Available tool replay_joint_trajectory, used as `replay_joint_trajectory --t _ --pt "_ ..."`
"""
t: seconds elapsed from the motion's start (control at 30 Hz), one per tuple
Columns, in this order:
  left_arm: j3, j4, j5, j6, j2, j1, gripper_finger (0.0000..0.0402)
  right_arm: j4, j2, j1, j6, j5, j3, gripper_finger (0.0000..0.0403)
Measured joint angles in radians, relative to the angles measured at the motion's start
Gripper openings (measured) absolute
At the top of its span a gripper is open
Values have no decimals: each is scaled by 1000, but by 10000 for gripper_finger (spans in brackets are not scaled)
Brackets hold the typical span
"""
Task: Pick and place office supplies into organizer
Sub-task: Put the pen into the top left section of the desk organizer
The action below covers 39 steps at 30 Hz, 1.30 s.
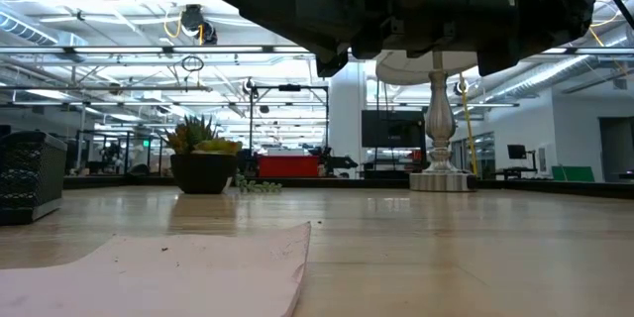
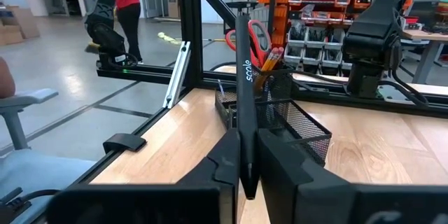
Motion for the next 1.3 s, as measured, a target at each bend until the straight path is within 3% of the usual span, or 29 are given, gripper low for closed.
replay_joint_trajectory --t 1.0,1.17,1.3 --pt "0 0 13 3 0 0 3 0 -1 0 1 -1 0 28" --pt "0 3 -74 3 -10 -3 23 18 -1 0 1 1 0 29" --pt "0 -15 -217 -6 -31 -24 51 44 -2 0 1 1 0 30"
